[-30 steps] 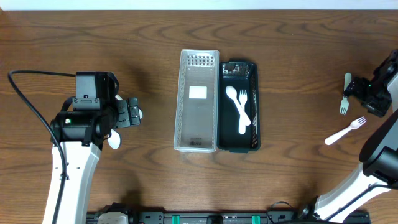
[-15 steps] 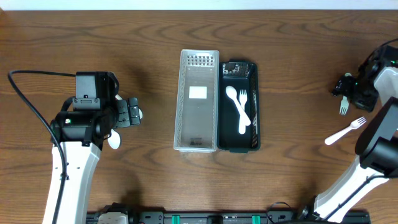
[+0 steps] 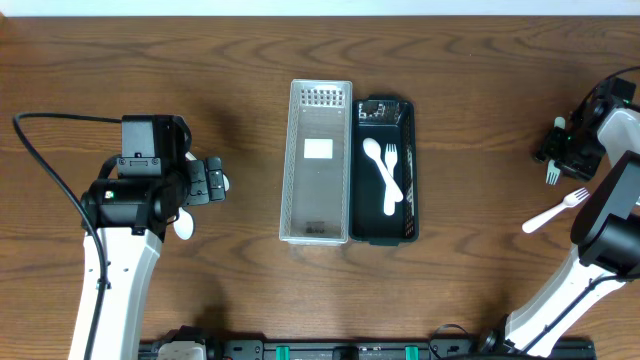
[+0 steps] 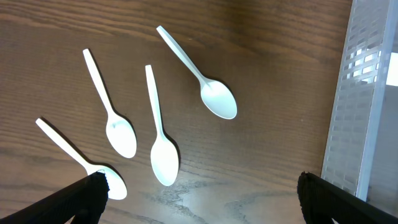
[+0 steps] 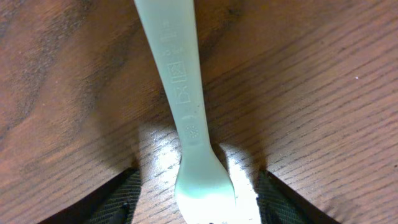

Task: Pack container
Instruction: 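Return the right gripper and grasp the upper white fork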

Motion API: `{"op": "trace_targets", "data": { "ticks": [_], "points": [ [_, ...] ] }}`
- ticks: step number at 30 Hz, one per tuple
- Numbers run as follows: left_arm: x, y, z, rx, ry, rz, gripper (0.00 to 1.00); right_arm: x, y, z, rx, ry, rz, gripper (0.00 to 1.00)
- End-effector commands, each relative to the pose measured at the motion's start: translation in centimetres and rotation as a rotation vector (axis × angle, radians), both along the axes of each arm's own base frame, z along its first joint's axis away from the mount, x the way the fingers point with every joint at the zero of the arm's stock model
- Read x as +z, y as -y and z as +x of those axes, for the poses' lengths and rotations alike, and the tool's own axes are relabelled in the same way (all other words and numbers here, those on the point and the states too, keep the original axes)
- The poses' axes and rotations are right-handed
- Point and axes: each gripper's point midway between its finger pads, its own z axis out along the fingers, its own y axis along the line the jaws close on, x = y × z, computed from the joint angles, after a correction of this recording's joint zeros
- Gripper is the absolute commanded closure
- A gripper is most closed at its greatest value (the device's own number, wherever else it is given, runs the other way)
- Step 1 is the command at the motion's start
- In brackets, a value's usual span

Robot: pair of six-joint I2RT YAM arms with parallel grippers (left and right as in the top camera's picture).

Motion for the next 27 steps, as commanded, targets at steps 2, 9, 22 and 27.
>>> {"op": "trace_targets", "data": {
  "ticks": [2,9,22,27],
  "points": [
    [0.4,-0.1,0.3,0.008,0.009,0.004,0.01,-1.4,-0.7,-0.4,0.013,-0.031,0.029,0.48],
    [0.4,-0.1,0.3,0.008,0.009,0.004,0.01,-1.4,-0.8,-0.5,0.014,-0.034,0.030,0.63],
    [0.4,-0.1,0.3,0.008,0.009,0.004,0.01,-0.1,-1.2,-0.1,0.026,-0.023,0.025,0.73],
    [0.4,-0.1,0.3,0.008,0.009,0.004,0.01,5.4,-2.8,2.4,0.083,0.069,-0.017,0.79]
  ]
}}
